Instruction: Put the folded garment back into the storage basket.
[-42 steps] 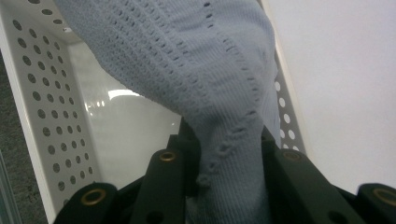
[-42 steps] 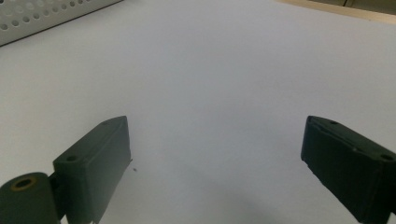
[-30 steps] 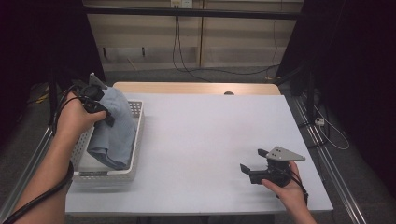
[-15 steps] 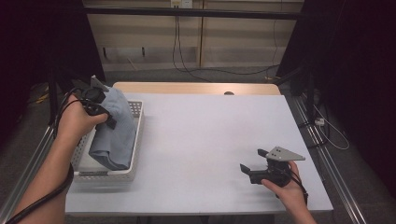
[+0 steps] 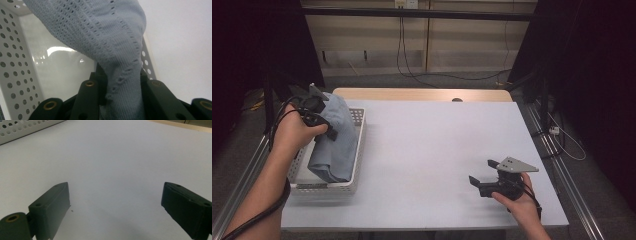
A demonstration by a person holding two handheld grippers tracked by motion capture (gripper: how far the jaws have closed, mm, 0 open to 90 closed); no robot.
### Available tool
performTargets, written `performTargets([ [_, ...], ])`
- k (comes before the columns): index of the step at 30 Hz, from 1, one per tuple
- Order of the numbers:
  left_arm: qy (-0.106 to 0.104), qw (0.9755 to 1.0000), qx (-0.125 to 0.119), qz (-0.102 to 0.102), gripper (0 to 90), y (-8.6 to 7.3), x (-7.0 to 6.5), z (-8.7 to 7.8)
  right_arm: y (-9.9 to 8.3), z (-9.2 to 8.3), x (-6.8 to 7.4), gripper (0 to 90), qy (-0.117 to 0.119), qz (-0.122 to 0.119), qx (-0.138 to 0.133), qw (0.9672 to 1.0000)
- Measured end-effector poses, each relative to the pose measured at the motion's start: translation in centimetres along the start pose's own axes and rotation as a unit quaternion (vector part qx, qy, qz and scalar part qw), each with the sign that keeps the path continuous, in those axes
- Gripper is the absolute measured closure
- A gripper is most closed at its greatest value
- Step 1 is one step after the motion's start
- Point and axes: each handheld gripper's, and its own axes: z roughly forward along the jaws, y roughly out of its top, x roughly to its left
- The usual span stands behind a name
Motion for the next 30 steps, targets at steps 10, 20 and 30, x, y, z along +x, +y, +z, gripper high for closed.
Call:
performTargets([
  [10,-0.008,1.0,0.005,0.001,73.6,-0.23,-0.06,0.19,0.04,-0.06,0.01,7.5,0.0,-0.001,-0.001,1.0],
  [20,-0.014,0.9999,0.002,0.001,73.5,-0.64,-0.21,0.24,0.06,-0.06,0.03,7.5,0.001,-0.002,-0.001,1.0],
  [30,-0.02,0.9998,0.0,0.002,73.4,-0.96,-0.29,0.6,0.09,-0.02,0.17,7.5,0.001,-0.002,0.0,1.0],
])
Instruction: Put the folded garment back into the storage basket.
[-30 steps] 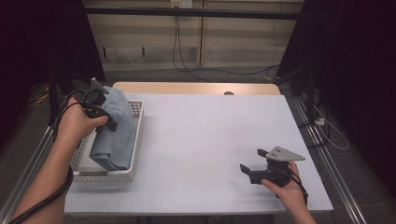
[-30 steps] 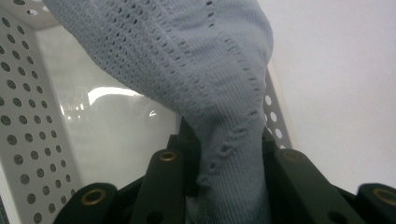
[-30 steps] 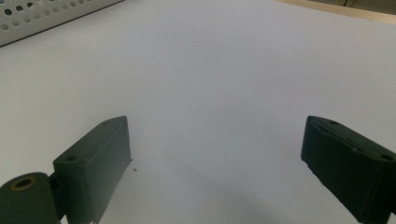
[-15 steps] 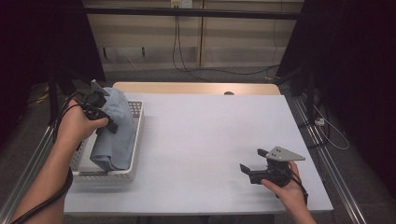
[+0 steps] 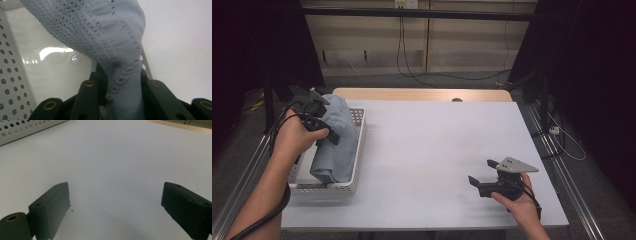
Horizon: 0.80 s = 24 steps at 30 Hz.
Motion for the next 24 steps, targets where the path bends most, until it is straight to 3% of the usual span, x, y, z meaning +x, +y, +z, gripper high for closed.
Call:
performTargets([
  [24,-0.013,0.9999,-0.001,-0.009,73.2,-0.6,0.3,1.3,0.0,0.1,0.1,7.5,0.001,-0.001,0.0,1.0],
])
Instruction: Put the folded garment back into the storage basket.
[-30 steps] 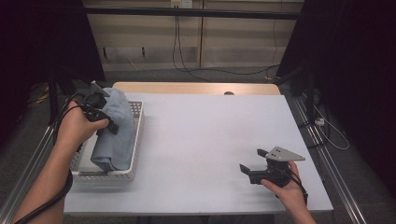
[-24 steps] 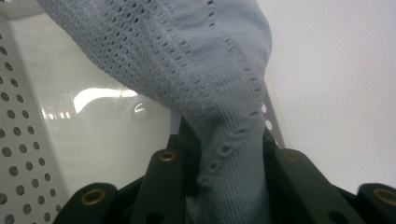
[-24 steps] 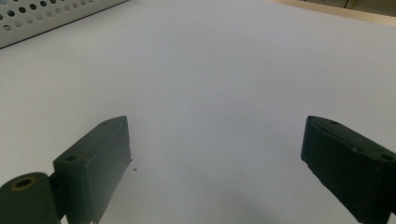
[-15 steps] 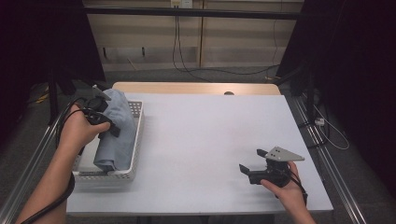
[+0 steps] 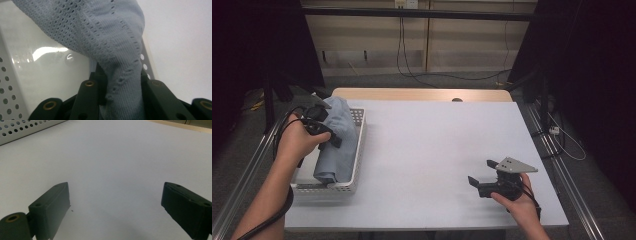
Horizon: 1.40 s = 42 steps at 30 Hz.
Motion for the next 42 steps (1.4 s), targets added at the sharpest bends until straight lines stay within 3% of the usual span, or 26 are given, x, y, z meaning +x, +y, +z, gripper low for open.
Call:
performTargets([
  [13,-0.008,0.9999,-0.007,-0.007,71.5,-0.35,0.57,0.31,-0.01,0.07,0.06,7.5,0.001,-0.001,0.002,1.0],
  [23,-0.006,1.0,-0.005,-0.005,71.9,-0.15,0.06,0.37,-0.02,0.11,0.06,7.5,0.002,0.0,0.002,1.0],
  [34,-0.018,0.9998,-0.003,-0.005,72.1,0.0,-0.13,0.38,-0.03,0.11,0.02,7.5,0.001,0.001,0.002,1.0],
  [42,-0.025,0.9996,-0.01,-0.012,70.6,-0.44,0.57,0.73,-0.02,0.12,0.03,7.5,0.002,-0.001,0.002,1.0],
])
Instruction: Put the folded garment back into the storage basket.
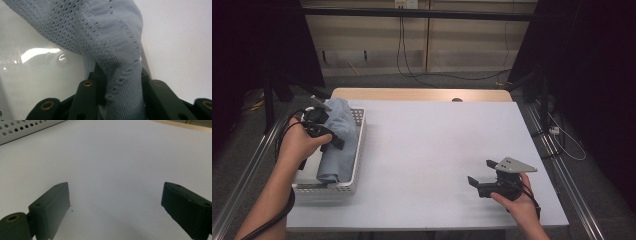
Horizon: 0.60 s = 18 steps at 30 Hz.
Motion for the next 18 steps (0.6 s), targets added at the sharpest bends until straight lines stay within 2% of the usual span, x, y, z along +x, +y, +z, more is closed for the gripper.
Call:
performTargets([
  [11,0.002,0.9996,-0.019,-0.022,56.7,-0.3,1.3,-0.3,0.0,0.0,0.0,7.5,0.0,0.0,0.0,1.0],
  [18,0.006,0.9994,-0.022,-0.026,52.8,-0.6,1.9,-0.2,0.0,0.0,0.0,7.5,0.0,-0.001,0.0,1.0],
])
